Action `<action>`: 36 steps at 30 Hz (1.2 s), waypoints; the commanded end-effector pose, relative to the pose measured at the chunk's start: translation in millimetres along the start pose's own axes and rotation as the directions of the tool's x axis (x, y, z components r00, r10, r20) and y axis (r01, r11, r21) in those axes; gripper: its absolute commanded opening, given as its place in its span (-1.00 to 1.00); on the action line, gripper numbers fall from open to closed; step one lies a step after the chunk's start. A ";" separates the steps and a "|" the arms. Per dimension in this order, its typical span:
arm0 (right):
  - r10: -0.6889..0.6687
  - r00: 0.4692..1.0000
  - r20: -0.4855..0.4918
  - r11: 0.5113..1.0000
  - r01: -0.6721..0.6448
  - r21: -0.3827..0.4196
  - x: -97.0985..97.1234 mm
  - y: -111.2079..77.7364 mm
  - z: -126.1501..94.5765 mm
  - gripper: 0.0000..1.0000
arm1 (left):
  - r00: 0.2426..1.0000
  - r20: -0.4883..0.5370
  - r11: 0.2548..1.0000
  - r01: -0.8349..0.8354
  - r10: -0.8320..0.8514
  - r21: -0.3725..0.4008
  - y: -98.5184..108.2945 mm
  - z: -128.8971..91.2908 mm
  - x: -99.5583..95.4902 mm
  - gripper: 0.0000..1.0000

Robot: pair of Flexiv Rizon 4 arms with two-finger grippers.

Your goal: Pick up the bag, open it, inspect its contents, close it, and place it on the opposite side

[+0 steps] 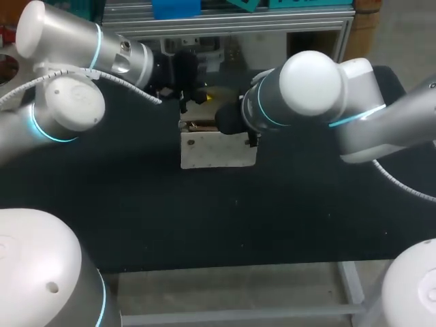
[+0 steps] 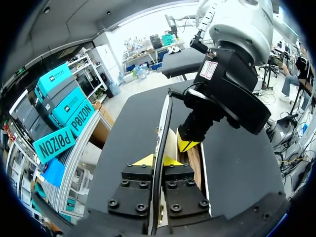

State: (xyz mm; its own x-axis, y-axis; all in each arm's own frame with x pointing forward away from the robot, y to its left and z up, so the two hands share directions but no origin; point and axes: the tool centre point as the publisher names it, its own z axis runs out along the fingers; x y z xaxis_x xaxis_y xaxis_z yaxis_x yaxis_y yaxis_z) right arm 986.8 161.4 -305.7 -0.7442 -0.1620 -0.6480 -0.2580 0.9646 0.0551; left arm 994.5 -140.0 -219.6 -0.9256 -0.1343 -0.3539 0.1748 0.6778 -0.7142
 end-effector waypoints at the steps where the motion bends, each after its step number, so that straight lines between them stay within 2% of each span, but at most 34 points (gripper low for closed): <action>1: 0.004 1.000 -0.003 1.000 -0.004 0.009 8.9 2.4 3.5 -1.00 | 1.000 0.008 1.000 0.007 -0.007 0.004 -4.4 -1.6 -0.2 -1.00; 14: -0.001 1.000 -0.009 1.000 0.001 -0.016 10.5 12.9 4.5 -1.00 | 1.000 0.001 1.000 0.014 -0.014 0.014 -5.3 0.4 5.3 -1.00; 24: 0.096 0.985 -0.145 0.995 -0.093 0.032 3.6 14.8 15.9 -1.00 | 1.000 -0.003 0.999 -0.004 0.004 0.033 -5.0 -3.8 13.5 -1.00; 29: 0.100 0.979 -0.179 0.995 -0.097 0.027 -1.2 15.0 19.6 -1.00 | 1.000 -0.003 0.999 -0.010 0.010 0.038 -3.5 -7.2 15.8 -1.00; 36: 0.073 0.978 -0.195 0.997 -0.071 0.018 4.1 22.2 12.9 -1.00 | 1.000 0.015 0.999 -0.022 0.022 0.038 2.8 -6.7 15.0 -1.00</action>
State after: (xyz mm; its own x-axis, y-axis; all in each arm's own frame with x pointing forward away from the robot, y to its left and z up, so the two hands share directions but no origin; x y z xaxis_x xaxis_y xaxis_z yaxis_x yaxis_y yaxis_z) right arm 987.1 177.0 -312.6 -0.8558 -0.1194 -0.5034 -0.1979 0.9746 0.1052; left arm 982.9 -129.5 -226.2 -0.9198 -0.1253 -0.3719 0.2030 0.6590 -0.7242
